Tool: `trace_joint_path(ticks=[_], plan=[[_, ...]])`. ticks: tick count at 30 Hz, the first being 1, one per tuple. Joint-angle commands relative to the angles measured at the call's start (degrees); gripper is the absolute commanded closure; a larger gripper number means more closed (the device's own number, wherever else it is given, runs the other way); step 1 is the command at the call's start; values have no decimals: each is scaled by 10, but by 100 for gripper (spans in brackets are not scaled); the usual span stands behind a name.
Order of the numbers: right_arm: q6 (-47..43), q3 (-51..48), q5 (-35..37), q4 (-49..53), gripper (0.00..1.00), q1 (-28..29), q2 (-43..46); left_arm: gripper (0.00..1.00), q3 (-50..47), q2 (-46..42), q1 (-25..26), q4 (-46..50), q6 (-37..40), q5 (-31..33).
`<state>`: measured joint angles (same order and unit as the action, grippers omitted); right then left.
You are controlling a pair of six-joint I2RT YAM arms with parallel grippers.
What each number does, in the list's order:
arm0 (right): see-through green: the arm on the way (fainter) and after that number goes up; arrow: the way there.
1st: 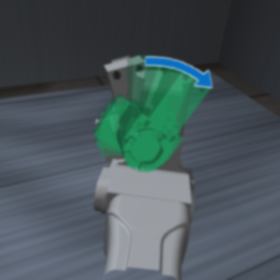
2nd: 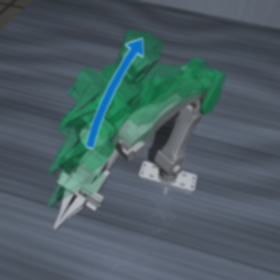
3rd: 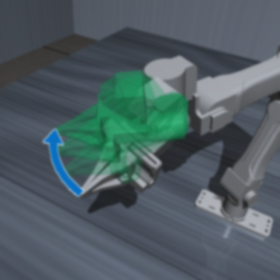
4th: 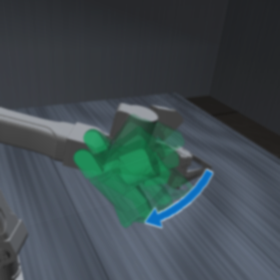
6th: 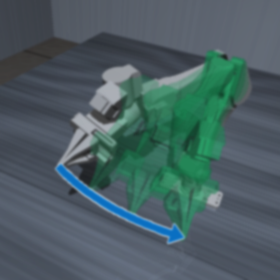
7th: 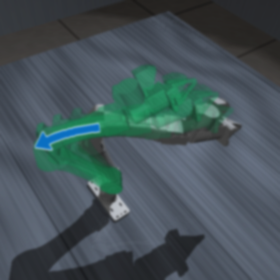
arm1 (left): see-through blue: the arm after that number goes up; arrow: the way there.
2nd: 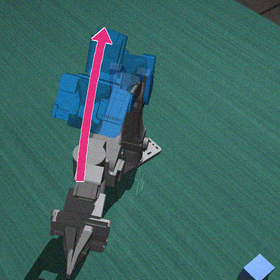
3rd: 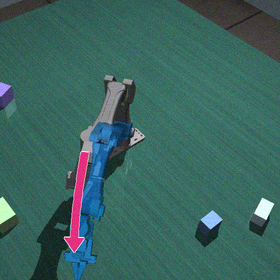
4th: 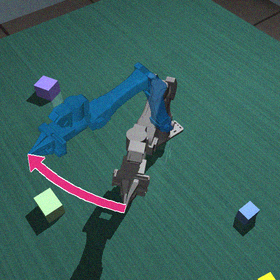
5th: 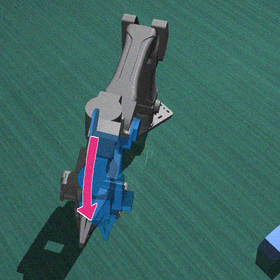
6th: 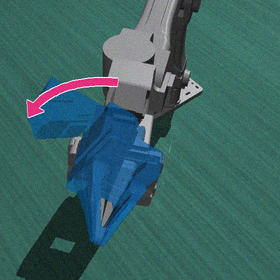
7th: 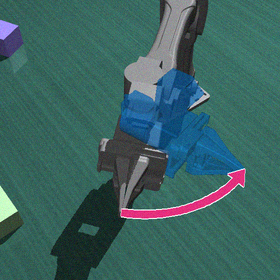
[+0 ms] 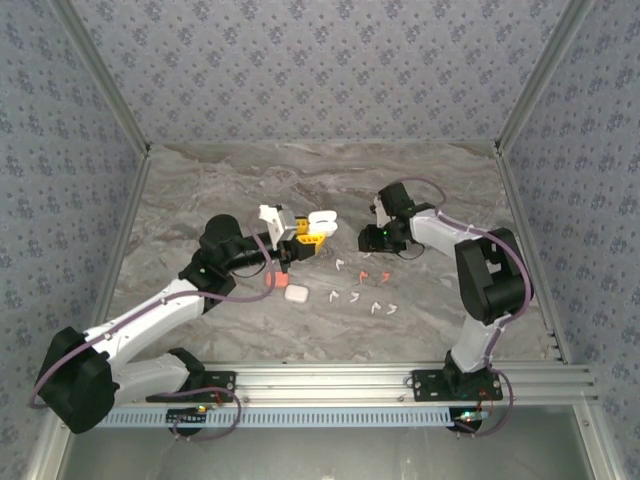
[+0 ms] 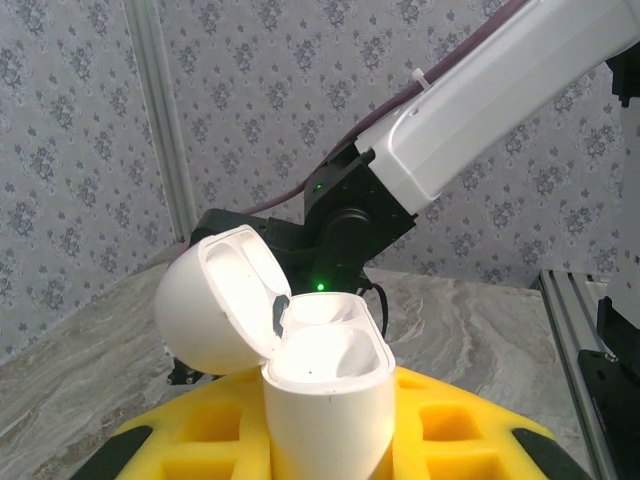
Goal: Insert the wireless bluetooth earbuds into the charging case
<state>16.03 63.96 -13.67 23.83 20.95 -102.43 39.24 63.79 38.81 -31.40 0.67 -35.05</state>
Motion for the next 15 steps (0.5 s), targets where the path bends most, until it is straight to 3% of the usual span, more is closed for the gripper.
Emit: trace_joint_path(ticks=[1, 15], plan=[[-5, 22, 22, 7, 53, 7, -19, 100, 1, -8, 5, -6, 11, 0], [-16, 39, 53, 29, 62, 21, -55, 100, 4, -5, 5, 3, 12, 10]])
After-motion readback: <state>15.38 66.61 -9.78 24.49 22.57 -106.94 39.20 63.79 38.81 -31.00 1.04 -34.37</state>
